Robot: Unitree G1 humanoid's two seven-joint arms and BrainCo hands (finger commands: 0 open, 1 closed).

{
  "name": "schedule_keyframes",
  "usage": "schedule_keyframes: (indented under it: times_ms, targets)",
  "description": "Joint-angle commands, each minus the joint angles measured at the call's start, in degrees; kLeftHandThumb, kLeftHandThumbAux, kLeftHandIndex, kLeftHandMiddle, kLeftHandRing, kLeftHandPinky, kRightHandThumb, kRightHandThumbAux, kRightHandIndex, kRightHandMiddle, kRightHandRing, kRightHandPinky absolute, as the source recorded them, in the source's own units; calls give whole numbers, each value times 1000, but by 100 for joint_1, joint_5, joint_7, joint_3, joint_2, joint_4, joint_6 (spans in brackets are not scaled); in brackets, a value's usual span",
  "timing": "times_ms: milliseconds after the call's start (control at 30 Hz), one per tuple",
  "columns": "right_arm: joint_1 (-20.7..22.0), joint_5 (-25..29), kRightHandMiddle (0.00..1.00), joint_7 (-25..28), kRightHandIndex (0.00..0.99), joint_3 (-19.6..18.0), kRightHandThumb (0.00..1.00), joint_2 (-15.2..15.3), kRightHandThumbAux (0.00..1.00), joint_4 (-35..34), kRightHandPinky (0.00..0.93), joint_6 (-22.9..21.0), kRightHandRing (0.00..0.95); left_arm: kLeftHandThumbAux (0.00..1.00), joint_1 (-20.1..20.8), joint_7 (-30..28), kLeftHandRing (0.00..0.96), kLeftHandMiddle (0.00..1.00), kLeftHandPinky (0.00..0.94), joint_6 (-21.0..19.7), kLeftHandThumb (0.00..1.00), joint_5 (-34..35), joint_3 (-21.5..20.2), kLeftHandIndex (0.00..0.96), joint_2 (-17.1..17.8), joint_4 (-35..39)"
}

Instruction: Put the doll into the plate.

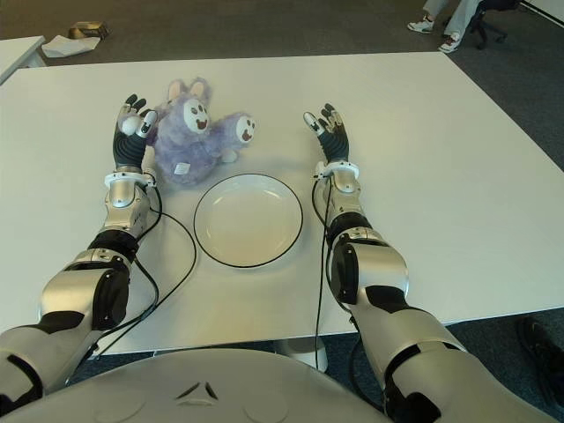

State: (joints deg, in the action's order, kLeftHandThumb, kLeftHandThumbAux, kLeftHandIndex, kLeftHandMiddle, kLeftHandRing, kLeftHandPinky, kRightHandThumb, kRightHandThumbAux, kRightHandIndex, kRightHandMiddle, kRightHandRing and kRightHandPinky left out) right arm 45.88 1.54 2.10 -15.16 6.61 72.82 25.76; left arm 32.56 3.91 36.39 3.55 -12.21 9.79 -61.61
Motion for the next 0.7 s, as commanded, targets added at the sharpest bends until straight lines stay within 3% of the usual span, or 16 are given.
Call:
schedule_keyframes:
  times_ms: [33, 700]
  targets:
    - [-442, -2, 59, -22, 22, 8, 87, -117, 585, 293, 78, -212, 63, 506, -499, 57, 122, 116, 141, -50, 0, -122, 80, 0, -132, -340]
    - [-442, 43, 66, 43, 24, -16, 98, -84, 569, 297, 97, -215, 67, 506, -496, -25, 132, 119, 146, -34, 0, -72, 51, 0, -151, -321]
